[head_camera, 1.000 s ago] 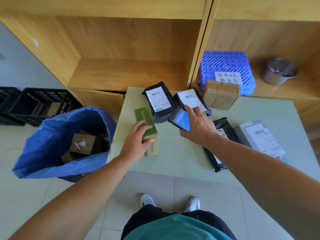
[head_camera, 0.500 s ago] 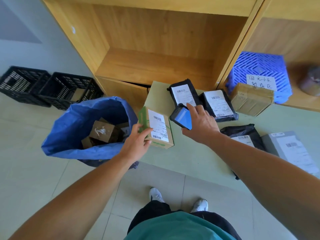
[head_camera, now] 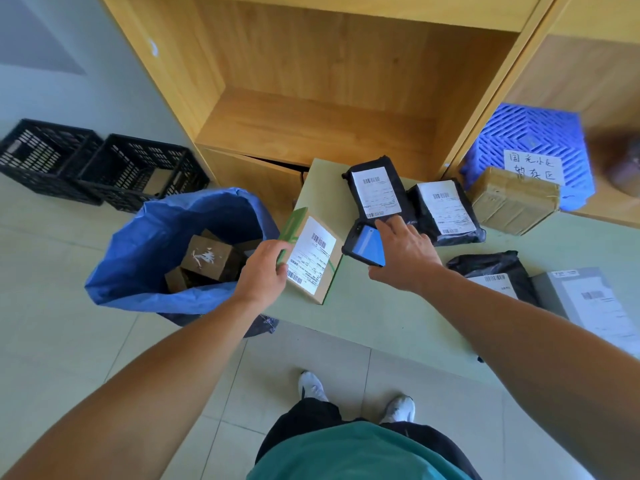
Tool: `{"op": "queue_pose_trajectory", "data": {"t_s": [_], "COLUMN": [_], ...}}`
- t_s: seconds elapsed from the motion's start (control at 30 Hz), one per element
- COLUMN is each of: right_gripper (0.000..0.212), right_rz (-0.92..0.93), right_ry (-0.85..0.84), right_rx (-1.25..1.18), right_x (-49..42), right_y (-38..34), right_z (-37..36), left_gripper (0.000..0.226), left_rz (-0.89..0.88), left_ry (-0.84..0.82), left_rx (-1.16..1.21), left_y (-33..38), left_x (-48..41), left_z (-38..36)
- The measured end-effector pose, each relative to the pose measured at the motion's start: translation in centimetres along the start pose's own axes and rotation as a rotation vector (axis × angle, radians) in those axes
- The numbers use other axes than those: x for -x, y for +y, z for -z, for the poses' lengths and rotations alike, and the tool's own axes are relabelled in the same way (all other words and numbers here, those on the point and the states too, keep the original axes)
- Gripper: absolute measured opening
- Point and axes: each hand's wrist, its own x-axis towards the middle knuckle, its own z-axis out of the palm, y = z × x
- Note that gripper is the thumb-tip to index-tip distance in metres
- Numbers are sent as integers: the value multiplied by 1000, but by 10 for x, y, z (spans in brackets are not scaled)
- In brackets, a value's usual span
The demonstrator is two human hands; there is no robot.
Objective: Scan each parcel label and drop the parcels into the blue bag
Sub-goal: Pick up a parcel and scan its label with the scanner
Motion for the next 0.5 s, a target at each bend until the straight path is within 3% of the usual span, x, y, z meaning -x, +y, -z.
{"op": "queue_pose_trajectory", "data": {"t_s": [0.5], "right_gripper": [81], "right_rz": [6], "right_ry": [-95], "right_rx": [141], "right_x": [3], "right_y": [7], "right_z": [3], "left_gripper": [59], "left_rz": [94], "left_ry": [-45], "left_rx": [-75], "left_y": [10], "left_x": [-26], "left_z": [22]}}
